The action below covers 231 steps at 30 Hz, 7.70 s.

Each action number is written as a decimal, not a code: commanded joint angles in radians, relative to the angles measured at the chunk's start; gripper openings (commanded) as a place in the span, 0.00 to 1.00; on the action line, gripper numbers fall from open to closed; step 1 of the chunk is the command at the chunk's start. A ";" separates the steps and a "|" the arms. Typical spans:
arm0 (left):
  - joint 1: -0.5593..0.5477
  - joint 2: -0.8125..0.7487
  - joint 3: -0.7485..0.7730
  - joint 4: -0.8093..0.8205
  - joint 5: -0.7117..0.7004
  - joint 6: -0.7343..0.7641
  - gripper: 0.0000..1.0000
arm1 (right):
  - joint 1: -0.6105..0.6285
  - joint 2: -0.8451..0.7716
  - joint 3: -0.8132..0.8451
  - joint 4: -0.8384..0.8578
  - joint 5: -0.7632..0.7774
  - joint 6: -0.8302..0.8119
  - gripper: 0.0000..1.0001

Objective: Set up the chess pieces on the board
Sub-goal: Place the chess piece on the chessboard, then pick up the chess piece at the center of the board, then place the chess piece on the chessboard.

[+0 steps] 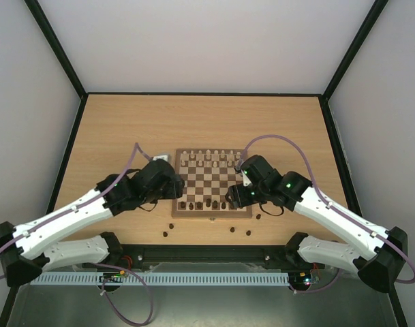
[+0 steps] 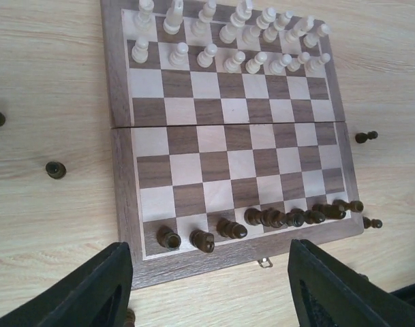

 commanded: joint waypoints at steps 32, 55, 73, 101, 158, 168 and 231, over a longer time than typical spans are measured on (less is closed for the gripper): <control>0.085 -0.131 -0.176 0.248 0.099 0.126 0.99 | -0.086 -0.098 0.010 -0.033 0.180 0.058 0.99; 0.084 -0.360 -0.278 0.205 0.160 0.121 0.99 | -0.349 0.113 -0.048 0.020 0.142 0.118 0.93; 0.086 -0.308 -0.283 0.284 0.180 0.178 0.99 | -0.469 0.390 -0.037 0.057 0.118 0.060 0.56; 0.135 -0.225 -0.295 0.363 0.241 0.229 0.99 | -0.518 0.516 -0.001 0.095 0.130 0.013 0.23; 0.175 -0.133 -0.272 0.449 0.265 0.244 0.99 | -0.457 0.036 0.088 -0.238 0.016 0.015 0.02; 0.195 -0.119 -0.275 0.448 0.242 0.227 0.99 | -0.396 0.109 0.089 -0.184 0.000 -0.001 0.02; 0.202 -0.225 -0.350 0.397 0.213 0.172 0.99 | -0.125 0.503 0.087 -0.080 0.116 0.021 0.10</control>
